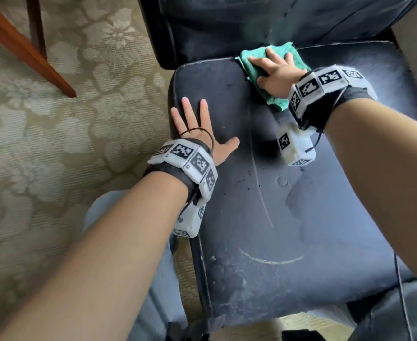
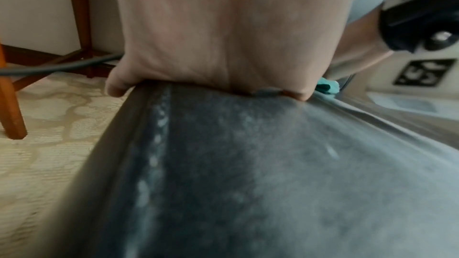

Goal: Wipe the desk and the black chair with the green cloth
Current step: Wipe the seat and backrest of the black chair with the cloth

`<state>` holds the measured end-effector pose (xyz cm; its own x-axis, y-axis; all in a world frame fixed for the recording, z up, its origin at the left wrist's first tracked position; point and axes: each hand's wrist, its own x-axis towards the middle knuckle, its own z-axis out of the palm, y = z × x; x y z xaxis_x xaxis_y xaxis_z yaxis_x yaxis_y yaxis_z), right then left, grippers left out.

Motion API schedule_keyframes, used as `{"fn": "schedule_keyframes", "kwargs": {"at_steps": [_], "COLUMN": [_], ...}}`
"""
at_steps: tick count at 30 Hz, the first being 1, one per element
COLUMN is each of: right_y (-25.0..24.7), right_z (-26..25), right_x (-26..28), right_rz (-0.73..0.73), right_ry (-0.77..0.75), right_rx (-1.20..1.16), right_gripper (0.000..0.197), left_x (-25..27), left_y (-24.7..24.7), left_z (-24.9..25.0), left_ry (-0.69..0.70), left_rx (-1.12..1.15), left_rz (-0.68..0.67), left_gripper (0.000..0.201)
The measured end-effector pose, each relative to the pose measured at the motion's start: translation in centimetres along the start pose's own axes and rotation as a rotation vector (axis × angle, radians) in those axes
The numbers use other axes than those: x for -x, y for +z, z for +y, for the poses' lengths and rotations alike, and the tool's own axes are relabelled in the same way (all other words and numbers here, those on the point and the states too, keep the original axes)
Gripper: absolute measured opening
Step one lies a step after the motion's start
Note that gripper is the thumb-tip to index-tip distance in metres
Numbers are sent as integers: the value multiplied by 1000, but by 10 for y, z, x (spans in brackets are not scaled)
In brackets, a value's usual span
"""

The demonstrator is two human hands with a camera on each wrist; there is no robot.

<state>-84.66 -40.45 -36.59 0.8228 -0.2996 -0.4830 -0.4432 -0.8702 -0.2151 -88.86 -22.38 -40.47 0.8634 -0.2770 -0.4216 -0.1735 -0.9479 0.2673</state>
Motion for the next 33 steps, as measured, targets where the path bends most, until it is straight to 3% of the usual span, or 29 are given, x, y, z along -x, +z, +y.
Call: {"fn": "schedule_keyframes", "kwargs": {"at_steps": [7, 14, 20, 27, 33], "right_y": [1, 25, 47, 44, 28], "right_z": [-5, 32, 41, 36, 3], "right_x": [-11, 64, 114, 98, 52], "right_rz": [17, -84, -154, -187, -144], "right_ry": [-17, -207, -239, -211, -151], "right_rx": [15, 54, 90, 85, 95], "right_gripper": [53, 59, 62, 58, 57], "left_x": [1, 2, 1, -2, -4], "left_y": [-2, -4, -6, -4, -4], "left_z": [1, 0, -1, -1, -1], "left_ry": [-9, -1, -1, 16, 37], "left_rx": [3, 13, 10, -5, -6], "left_rz": [-12, -23, -47, -14, 13], "left_gripper": [102, 103, 104, 103, 103]}}
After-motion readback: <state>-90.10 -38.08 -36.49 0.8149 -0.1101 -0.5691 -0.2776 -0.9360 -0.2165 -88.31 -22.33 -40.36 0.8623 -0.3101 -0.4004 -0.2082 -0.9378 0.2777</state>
